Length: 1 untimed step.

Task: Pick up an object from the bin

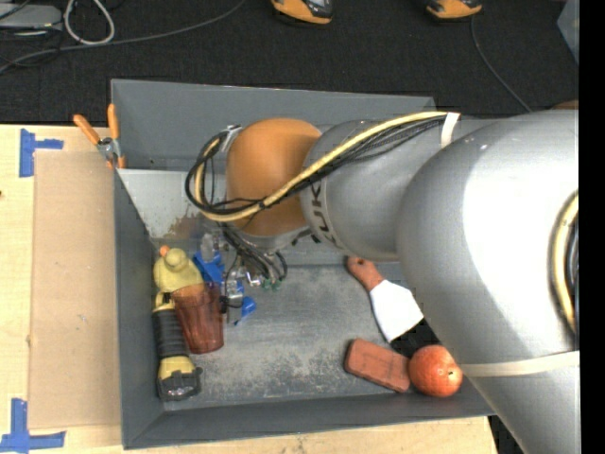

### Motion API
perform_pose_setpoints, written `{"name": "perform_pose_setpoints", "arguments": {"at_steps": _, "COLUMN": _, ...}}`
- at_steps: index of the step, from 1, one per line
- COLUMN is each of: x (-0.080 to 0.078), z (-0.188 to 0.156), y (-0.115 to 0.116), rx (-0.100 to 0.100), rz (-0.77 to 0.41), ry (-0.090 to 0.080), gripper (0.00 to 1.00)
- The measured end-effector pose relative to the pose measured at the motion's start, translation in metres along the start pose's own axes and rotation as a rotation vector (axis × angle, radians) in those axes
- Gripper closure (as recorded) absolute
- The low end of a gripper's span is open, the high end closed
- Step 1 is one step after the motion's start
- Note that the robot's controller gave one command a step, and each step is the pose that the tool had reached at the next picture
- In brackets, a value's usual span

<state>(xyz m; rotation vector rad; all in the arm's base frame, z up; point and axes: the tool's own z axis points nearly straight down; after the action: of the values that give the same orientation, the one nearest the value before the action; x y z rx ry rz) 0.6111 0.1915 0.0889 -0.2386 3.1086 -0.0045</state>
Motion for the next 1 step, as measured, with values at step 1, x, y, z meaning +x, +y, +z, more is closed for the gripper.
{"name": "perform_pose_setpoints", "arguments": {"at_steps": 1, "x": 0.0255, "z": 0.0062, "y": -0.0176, "rx": -0.001, "rz": -0.280, "ry": -0.010, "gripper": 0.00}}
